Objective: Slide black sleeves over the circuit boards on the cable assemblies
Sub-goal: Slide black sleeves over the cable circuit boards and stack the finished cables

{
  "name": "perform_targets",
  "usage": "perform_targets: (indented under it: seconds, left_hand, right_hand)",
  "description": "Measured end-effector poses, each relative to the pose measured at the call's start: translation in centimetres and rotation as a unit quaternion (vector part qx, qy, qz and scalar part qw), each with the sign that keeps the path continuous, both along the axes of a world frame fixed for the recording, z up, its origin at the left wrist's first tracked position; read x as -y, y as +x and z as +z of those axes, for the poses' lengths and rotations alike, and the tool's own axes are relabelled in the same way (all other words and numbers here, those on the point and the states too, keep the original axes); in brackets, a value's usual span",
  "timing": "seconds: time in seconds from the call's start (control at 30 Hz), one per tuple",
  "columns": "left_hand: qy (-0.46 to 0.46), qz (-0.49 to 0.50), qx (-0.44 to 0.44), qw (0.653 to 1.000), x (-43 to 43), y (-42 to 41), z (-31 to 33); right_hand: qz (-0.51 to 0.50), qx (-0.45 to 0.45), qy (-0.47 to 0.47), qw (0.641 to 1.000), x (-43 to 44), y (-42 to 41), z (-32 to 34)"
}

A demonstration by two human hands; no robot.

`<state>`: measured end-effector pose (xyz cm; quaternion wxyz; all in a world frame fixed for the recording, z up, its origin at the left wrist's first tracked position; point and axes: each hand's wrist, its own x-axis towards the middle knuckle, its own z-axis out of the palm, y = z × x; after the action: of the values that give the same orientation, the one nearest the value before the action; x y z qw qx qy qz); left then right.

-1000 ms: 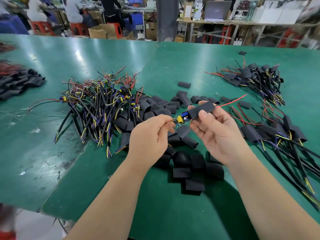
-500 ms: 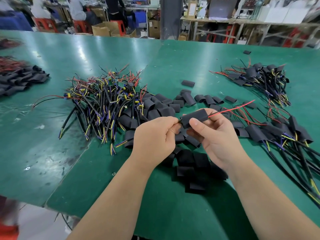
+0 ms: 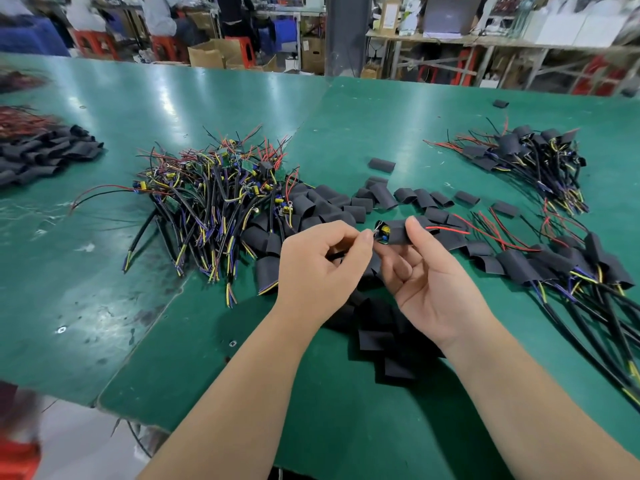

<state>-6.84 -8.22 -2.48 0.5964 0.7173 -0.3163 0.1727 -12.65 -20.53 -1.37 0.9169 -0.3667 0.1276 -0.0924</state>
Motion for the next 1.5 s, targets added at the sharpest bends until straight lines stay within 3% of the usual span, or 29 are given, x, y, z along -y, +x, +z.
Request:
perform_targets:
  seconds: [0.17,0.57,0.9,1.33,1.5]
  left_hand:
    - [-0.063,-0.025,-0.066,0.996,0.2,-0.3,0.3]
    - [-0.114,-0.027,-0.049,0.992,0.2,-0.6,0.7]
    - [-0.074,-0.038,-0.042,0.996,-0.3,-0.3,0.6]
    - [-0.037,-0.107,-0.080,0.990,-0.7,-0.3,0.7]
    - [-0.040,-0.130,-0.118,0.984,-0.8,-0.1,0.9]
  right_hand:
    - [0.018,-0.001,0.041,0.999,-0.8,-0.1,0.2]
    - [0.024,-0.027,0.102,0.994,-1.1,0.1,0.3]
    - [0.015,-0.013,-0.052,0.998,-0.3,-0.1,0.2]
    - [0.016,-0.043,-0.040,0.998,-0.7,-0.1,0.3]
    - [0.034,-0.002,-0.058,0.998,-0.6,-0.3,0.2]
